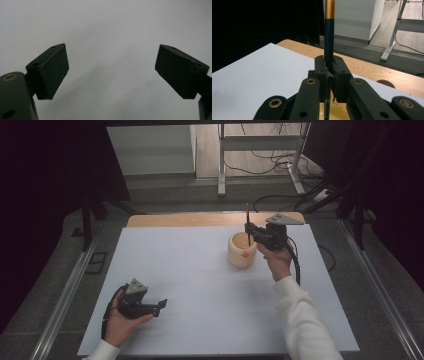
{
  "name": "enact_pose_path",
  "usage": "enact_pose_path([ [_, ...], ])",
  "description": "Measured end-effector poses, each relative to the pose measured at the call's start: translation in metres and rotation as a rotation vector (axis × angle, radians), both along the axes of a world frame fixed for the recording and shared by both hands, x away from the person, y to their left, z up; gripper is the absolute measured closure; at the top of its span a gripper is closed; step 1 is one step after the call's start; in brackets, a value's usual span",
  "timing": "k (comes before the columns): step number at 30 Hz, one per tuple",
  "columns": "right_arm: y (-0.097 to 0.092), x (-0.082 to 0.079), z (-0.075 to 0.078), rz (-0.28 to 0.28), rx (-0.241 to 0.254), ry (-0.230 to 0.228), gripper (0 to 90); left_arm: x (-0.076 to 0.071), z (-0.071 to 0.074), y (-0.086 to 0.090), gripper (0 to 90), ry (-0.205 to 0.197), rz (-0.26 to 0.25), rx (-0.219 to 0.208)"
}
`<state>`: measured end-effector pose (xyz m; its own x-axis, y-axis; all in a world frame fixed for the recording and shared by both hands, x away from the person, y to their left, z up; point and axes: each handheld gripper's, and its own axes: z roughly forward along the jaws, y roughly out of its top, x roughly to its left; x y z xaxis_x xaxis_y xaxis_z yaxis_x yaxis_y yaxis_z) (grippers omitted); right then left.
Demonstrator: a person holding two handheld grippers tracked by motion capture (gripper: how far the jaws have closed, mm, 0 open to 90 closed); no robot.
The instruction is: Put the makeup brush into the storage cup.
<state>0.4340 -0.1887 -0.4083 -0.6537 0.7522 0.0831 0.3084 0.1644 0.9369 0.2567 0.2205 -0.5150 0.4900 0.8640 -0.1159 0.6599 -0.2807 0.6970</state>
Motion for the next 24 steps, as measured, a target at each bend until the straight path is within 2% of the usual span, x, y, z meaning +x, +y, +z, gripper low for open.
enact_pose_path([
  [10, 0.005, 0.014, 0.0, -0.014, 0.016, 0.008, 83.9, 0.0, 0.0, 0.0, 12.4, -0.001, -0.001, -0.001],
  [24, 0.008, 0.028, -0.018, -0.039, 0.02, 0.036, 83.9, -0.001, 0.001, 0.001, 12.4, -0.002, -0.001, 0.001],
])
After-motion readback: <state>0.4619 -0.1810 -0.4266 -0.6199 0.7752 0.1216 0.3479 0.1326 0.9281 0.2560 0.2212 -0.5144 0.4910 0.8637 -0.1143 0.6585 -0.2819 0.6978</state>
